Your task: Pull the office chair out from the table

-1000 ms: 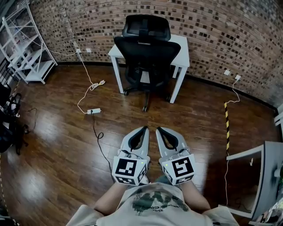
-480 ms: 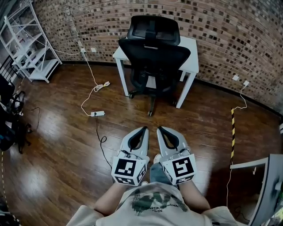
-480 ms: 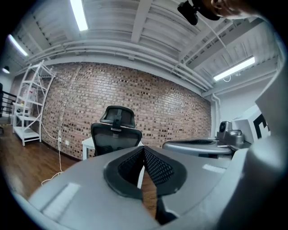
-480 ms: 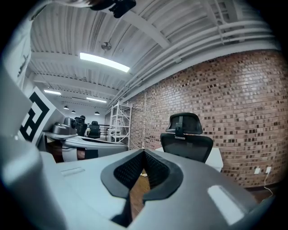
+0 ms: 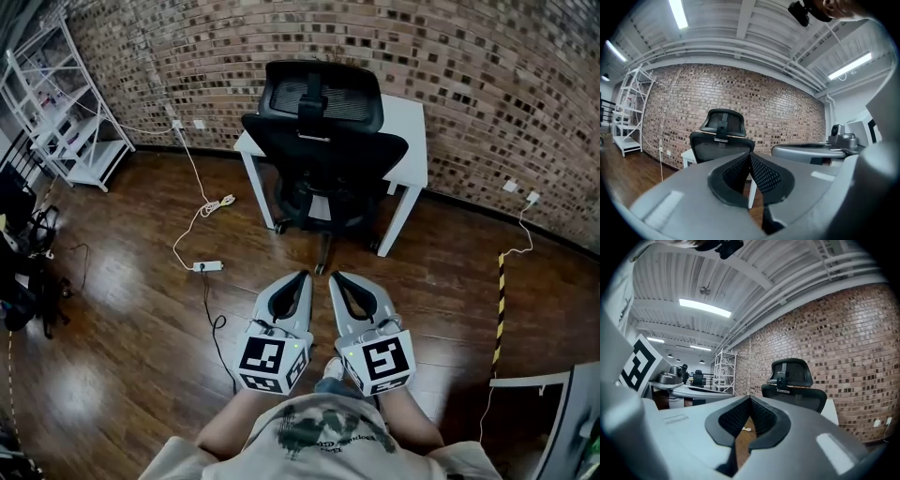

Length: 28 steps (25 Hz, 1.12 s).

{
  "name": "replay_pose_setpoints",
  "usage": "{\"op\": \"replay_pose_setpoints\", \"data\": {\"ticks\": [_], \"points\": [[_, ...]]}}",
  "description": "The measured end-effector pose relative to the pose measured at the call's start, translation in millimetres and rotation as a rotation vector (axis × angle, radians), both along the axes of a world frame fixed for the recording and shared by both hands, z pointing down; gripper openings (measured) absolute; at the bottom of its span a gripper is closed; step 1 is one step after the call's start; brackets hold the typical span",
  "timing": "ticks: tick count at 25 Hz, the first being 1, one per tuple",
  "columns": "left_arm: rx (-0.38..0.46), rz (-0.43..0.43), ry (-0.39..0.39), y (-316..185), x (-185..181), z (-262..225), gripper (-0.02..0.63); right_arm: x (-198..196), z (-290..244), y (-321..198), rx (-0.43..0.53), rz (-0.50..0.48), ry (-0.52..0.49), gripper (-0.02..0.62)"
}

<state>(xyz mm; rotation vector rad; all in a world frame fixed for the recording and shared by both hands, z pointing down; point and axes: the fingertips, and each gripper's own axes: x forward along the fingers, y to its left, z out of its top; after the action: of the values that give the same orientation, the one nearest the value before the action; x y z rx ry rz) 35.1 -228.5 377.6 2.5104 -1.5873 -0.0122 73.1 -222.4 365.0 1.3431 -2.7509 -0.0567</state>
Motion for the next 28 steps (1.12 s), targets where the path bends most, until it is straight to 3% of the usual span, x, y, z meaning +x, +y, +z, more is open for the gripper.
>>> {"op": "replay_pose_setpoints", "data": {"ticks": [16, 22, 28], "points": [[0.018, -0.063, -0.041, -102, 11, -11, 0.009, 5, -7, -99, 0.000, -0.121, -0.009, 0.003], [0.044, -0.035, -0.021, -141, 6, -10, 0.009, -2, -10, -132, 0.021, -0.107, 0.012, 0.003], [0.040, 0.025, -0.005, -192, 1, -6, 0.009, -1, -7, -184, 0.016, -0.028, 0.002, 0.003]]}}
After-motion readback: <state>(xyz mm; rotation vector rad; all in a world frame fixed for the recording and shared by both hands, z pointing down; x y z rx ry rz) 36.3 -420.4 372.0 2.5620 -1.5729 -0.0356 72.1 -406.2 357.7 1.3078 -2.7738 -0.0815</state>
